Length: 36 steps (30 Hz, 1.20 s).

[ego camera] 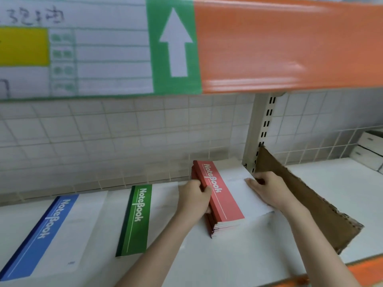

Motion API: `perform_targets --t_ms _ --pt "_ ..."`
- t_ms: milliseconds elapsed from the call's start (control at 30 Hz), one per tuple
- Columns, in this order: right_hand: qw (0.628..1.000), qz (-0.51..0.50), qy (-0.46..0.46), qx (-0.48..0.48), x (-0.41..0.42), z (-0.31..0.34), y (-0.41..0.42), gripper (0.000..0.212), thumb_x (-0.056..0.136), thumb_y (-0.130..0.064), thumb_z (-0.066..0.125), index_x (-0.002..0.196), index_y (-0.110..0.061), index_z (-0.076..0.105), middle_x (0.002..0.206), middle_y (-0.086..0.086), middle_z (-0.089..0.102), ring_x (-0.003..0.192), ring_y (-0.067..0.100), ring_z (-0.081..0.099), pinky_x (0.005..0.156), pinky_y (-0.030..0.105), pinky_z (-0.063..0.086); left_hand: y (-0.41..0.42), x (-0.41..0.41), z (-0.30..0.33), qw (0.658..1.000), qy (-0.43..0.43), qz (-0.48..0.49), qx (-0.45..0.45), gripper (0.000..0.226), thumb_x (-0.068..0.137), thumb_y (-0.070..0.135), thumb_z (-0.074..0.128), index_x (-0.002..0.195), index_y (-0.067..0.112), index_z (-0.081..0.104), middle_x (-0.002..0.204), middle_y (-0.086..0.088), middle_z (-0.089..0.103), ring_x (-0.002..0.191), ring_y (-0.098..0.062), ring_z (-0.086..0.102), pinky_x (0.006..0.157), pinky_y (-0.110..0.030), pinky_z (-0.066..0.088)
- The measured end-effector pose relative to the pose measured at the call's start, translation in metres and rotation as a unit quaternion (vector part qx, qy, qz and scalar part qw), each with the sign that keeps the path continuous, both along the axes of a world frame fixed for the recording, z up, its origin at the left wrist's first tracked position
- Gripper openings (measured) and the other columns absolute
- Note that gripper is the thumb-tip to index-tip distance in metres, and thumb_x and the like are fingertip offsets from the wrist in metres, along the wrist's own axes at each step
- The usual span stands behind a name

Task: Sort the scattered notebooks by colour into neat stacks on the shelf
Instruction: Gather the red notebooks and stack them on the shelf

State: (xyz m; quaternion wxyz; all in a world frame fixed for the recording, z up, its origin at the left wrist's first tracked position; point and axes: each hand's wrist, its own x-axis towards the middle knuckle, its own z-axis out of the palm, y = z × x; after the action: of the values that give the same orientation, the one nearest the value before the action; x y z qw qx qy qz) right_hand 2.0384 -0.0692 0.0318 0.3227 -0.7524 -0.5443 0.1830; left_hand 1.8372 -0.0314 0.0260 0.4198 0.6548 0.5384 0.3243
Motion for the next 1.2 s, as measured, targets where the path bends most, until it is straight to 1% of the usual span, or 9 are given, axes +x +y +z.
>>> perform_targets --t_ms 100,233,400,533,700,800,900,1067,1200 --pt "1.000 0.011 0.008 0.003 0.003 -0.002 -0.001 0.027 0.094 -0.032 0.055 0.082 -0.012 0.070 0.060 0.003 0.060 0.051 0.011 0.051 0.043 0.016 0.035 0.001 0.004 -0.001 0.998 0.052 0.002 0.036 0.021 0.092 0.016 0.050 0.084 -0.002 0.057 0.079 -0.016 0.067 0.052 -0.029 0.065 0.046 -0.030 0.052" --pt "1.000 0.016 -0.011 0.020 0.007 -0.006 0.000 0.030 0.094 -0.028 0.056 0.065 -0.025 0.061 0.052 -0.009 0.054 0.046 0.002 0.048 0.040 0.010 0.032 0.000 0.007 0.002 0.985 0.145 -0.004 0.089 0.023 0.092 0.020 0.049 0.075 0.006 0.050 0.084 -0.018 0.068 0.074 -0.036 0.067 0.070 -0.043 0.055" --pt "0.999 0.024 -0.033 0.031 0.008 -0.009 0.005 0.040 0.093 -0.027 0.056 0.054 -0.029 0.051 0.045 -0.010 0.047 0.044 0.004 0.042 0.045 0.015 0.033 0.003 0.006 0.003 0.975 0.186 -0.002 0.120 0.022 0.092 0.021 0.050 0.073 0.009 0.050 0.084 -0.012 0.066 0.077 -0.029 0.063 0.064 -0.032 0.049" --pt "0.997 0.014 -0.076 0.005 0.008 -0.016 0.010 0.040 0.094 -0.031 0.053 0.060 -0.009 0.048 0.054 0.001 0.044 0.052 0.017 0.041 0.051 0.029 0.028 0.006 0.002 -0.002 0.959 0.235 -0.007 0.157 0.031 0.092 0.025 0.048 0.064 0.013 0.044 0.071 -0.001 0.053 0.067 -0.018 0.046 0.057 -0.024 0.029" --pt "0.998 0.025 -0.046 -0.037 0.012 -0.018 0.013 0.040 0.096 -0.034 0.047 0.069 -0.005 0.051 0.065 0.010 0.051 0.060 0.022 0.049 0.053 0.029 0.033 0.011 0.002 -0.012 0.961 0.236 -0.004 0.144 0.028 0.094 0.029 0.046 0.088 0.006 0.059 0.086 -0.005 0.059 0.077 -0.019 0.047 0.064 -0.026 0.034" --pt "0.998 0.019 0.011 -0.057 0.011 -0.015 0.020 0.049 0.099 -0.037 0.041 0.101 0.008 0.060 0.099 0.021 0.066 0.093 0.032 0.063 0.072 0.036 0.050 0.011 0.010 -0.017 0.995 0.096 -0.001 0.013 0.029 0.096 0.025 0.040 0.112 0.004 0.053 0.105 -0.012 0.062 0.095 -0.024 0.056 0.086 -0.033 0.046" --pt "0.995 0.034 0.016 -0.096 0.007 -0.015 0.027 0.048 0.100 -0.039 0.035 0.117 0.000 0.058 0.118 0.012 0.061 0.112 0.028 0.056 0.086 0.033 0.040 0.002 0.024 -0.015 0.975 -0.125 0.067 -0.171 0.025 0.098 0.022 0.037 0.116 0.013 0.051 0.090 -0.003 0.065 0.079 -0.018 0.063 0.065 -0.026 0.049" --pt "0.990 0.042 0.002 -0.131 0.002 -0.014 0.033 0.044 0.102 -0.036 0.030 0.125 -0.006 0.051 0.130 0.012 0.053 0.120 0.026 0.049 0.086 0.025 0.032 -0.002 0.033 -0.023 0.956 -0.197 0.106 -0.188 0.028 0.101 0.024 0.030 0.122 0.019 0.047 0.092 -0.005 0.064 0.072 -0.018 0.063 0.052 -0.021 0.044" --pt "0.989 0.045 -0.016 -0.140 -0.001 -0.014 0.035 0.041 0.103 -0.031 0.028 0.123 -0.004 0.051 0.132 0.013 0.052 0.122 0.026 0.047 0.086 0.024 0.030 -0.004 0.033 -0.024 0.967 -0.159 0.124 -0.154 0.028 0.103 0.025 0.026 0.117 0.017 0.049 0.095 -0.005 0.063 0.071 -0.016 0.061 0.049 -0.018 0.044"
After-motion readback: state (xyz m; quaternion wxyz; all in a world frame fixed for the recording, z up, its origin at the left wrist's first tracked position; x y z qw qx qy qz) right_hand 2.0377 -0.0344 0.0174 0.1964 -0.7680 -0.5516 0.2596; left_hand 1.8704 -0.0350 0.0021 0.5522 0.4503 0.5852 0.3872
